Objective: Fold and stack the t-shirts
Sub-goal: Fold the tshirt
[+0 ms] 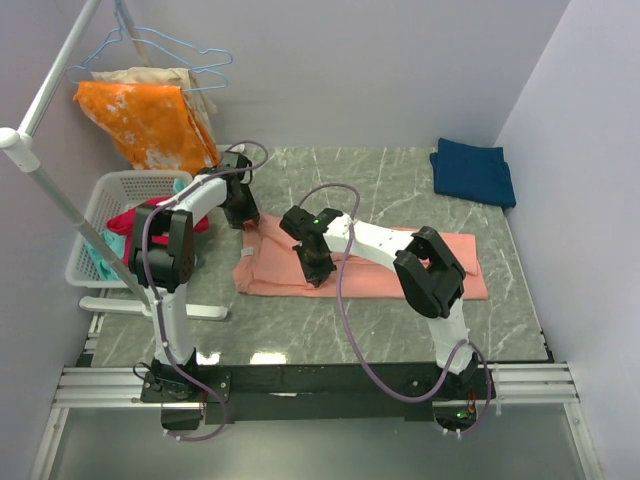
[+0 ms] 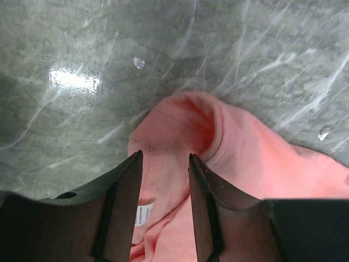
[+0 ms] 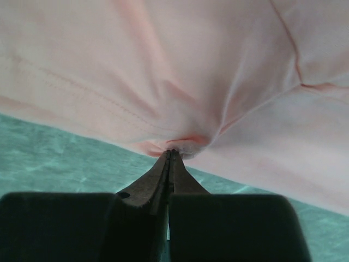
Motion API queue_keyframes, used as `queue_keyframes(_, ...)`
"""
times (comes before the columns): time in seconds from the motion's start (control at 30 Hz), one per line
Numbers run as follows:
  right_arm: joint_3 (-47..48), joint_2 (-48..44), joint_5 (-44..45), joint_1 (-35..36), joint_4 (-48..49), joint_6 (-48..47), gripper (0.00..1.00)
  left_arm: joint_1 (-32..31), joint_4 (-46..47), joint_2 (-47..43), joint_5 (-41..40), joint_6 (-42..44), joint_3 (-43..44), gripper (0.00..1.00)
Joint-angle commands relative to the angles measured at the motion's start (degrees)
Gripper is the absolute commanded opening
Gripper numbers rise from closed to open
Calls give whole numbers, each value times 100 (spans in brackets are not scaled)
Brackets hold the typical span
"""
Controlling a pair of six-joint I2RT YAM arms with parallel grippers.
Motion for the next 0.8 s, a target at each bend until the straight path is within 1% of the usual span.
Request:
queue_keyframes(0.0, -68, -238, 469, 29, -458, 349, 0, 25, 108, -66, -67, -48, 233, 45)
queue_keyframes(0.07, 2, -212, 775, 38, -546, 525, 1, 25, 99, -119, -111, -66, 233, 45)
queue_keyframes(0.1, 11, -220, 812, 29, -537, 543, 4, 25, 116, -154, -155, -75, 215, 45)
queue_keyframes(0.17, 81, -273, 1013, 38, -537, 683, 18, 25, 187, -312, -199, -84, 136, 45)
queue_keyframes(0.2, 108, -351, 1040, 38, -502, 719, 20, 25, 196, -417, -208, -66, 127, 45)
queue_keyframes(0.23, 143, -378, 1093, 38, -511, 762, 28, 25, 187, -461, -217, -57, 119, 45)
queue_keyframes(0.3, 266, -483, 1338, 29, -537, 868, 31, 25, 161, -593, -191, -14, 119, 45)
queue_keyframes(0.43, 363, -624, 1576, -93, -511, 1114, 44, 8, 108, -787, 63, 31, 84, 46)
queue_keyframes(0.57, 389, -712, 1664, -348, -476, 1369, 44, -106, 152, -858, 388, 171, 39, 47)
queue_keyframes(0.77, 451, -739, 1191, -945, -204, 1378, 45, -229, 125, -542, 433, 154, 110, 46)
